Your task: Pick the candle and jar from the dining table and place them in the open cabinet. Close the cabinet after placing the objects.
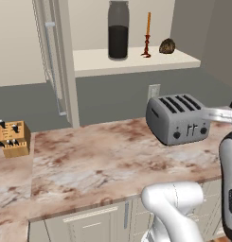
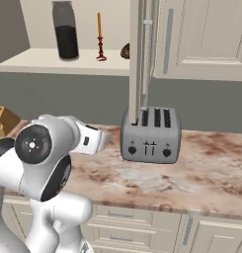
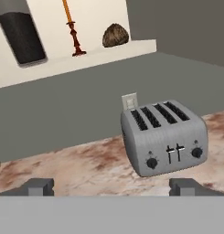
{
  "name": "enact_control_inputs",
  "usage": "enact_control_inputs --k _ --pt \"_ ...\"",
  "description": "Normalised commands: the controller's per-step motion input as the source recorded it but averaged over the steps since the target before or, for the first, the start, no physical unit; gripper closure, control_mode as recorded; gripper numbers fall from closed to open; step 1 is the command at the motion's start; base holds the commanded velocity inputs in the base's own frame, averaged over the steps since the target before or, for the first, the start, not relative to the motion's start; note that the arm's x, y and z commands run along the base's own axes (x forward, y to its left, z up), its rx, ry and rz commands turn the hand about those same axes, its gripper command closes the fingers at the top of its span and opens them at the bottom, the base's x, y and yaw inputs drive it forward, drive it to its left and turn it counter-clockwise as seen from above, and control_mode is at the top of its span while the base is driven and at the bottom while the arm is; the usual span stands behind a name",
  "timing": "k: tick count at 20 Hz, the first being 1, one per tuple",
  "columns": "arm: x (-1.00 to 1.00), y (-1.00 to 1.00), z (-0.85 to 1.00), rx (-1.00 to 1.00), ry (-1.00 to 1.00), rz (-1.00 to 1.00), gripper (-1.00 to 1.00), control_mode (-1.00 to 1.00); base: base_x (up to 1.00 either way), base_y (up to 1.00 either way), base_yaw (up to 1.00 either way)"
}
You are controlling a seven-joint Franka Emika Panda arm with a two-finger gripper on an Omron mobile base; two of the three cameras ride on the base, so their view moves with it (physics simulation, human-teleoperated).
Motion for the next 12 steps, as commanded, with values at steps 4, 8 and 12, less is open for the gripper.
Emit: enact_control_inputs --k 4,8,12 --pt "0.05 -0.51 -0.54 0.15 -0.07 0.04 -1.00 -1.00 0.00 0.00 0.00" --pt "0.03 -0.49 -0.24 0.13 -0.06 0.06 -1.00 -1.00 0.00 0.00 0.00" --pt "0.28 -0.29 -0.14 0.07 -0.01 -0.02 -1.00 -1.00 0.00 0.00 0.00"
